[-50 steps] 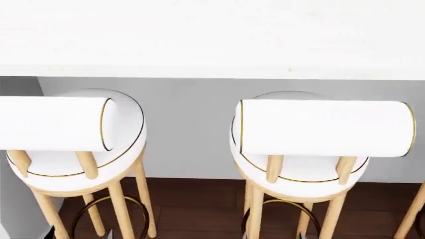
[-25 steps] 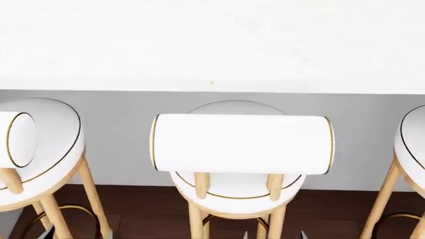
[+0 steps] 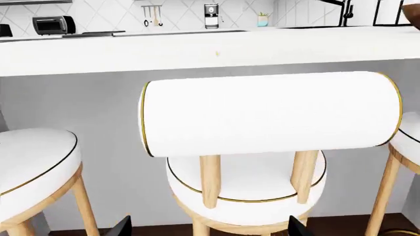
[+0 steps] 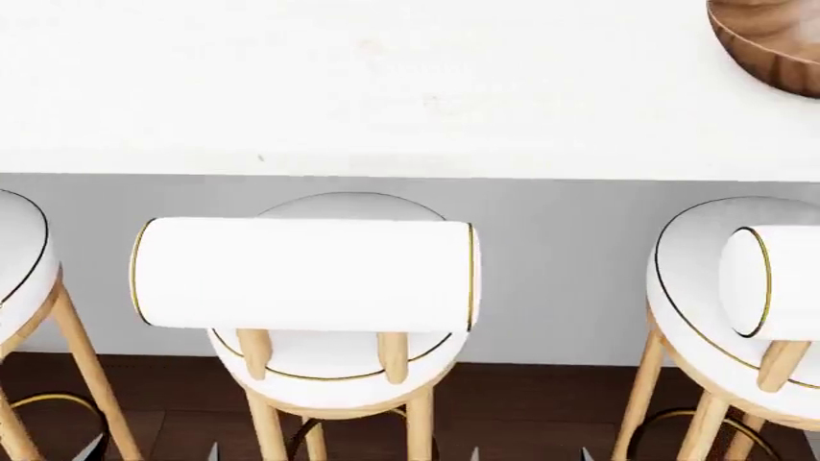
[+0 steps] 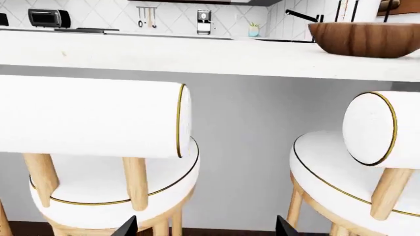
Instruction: Place the cup inside the bowl on the dining table and move the bowl to any counter.
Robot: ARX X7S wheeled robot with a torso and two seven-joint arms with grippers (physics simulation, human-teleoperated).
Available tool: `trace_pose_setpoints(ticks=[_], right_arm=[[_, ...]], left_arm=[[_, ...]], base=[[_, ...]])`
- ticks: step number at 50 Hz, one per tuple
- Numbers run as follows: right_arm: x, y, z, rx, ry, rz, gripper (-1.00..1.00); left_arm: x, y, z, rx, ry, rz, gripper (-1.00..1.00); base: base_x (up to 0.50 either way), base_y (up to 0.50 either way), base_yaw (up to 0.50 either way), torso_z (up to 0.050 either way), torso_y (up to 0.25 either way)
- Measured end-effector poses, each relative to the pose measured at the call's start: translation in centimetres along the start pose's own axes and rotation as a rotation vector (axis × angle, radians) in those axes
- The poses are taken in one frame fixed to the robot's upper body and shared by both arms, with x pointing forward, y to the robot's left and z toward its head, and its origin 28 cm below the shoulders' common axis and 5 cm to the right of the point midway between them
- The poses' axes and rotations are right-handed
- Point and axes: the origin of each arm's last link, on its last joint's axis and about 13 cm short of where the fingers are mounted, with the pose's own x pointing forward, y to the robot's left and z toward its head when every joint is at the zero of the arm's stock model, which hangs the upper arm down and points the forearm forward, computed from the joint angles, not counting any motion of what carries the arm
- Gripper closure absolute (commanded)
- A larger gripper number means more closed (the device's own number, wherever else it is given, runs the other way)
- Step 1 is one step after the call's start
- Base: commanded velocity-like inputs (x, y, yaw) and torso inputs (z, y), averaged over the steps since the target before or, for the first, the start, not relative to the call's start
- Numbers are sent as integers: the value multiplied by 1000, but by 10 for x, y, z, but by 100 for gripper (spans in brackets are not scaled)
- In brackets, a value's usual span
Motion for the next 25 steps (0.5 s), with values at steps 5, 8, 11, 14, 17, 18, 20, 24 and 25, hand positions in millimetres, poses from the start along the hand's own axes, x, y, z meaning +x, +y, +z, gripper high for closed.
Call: trace_pose_setpoints(ticks=[5,8,11,14,17,18,20,24,25], right_arm=[[0,0,0,0,1,0,-100],[0,0,0,0,1,0,-100],[0,0,0,0,1,0,-100],[0,0,0,0,1,1,-100],[0,0,0,0,0,2,-100],[0,0,0,0,0,2,-100],[0,0,0,0,0,2,-100],[0,0,0,0,-1,3,-100],[0,0,0,0,-1,3,-100]], left_arm=[[0,0,0,0,0,0,-100],[0,0,0,0,0,-1,-100],[0,0,0,0,1,-1,-100],[0,0,0,0,1,-1,-100],[0,0,0,0,1,-2,-100],[0,0,0,0,1,-2,-100],[0,0,0,0,1,-2,-100],[0,0,0,0,1,-2,-100],[0,0,0,0,1,-2,-100]], base=[[-1,-500,0,0,0],[-1,-500,0,0,0],[-1,-500,0,0,0],[-1,-500,0,0,0],[-1,-500,0,0,0],[-1,-500,0,0,0],[-1,-500,0,0,0],[-1,-500,0,0,0],[-1,-500,0,0,0]])
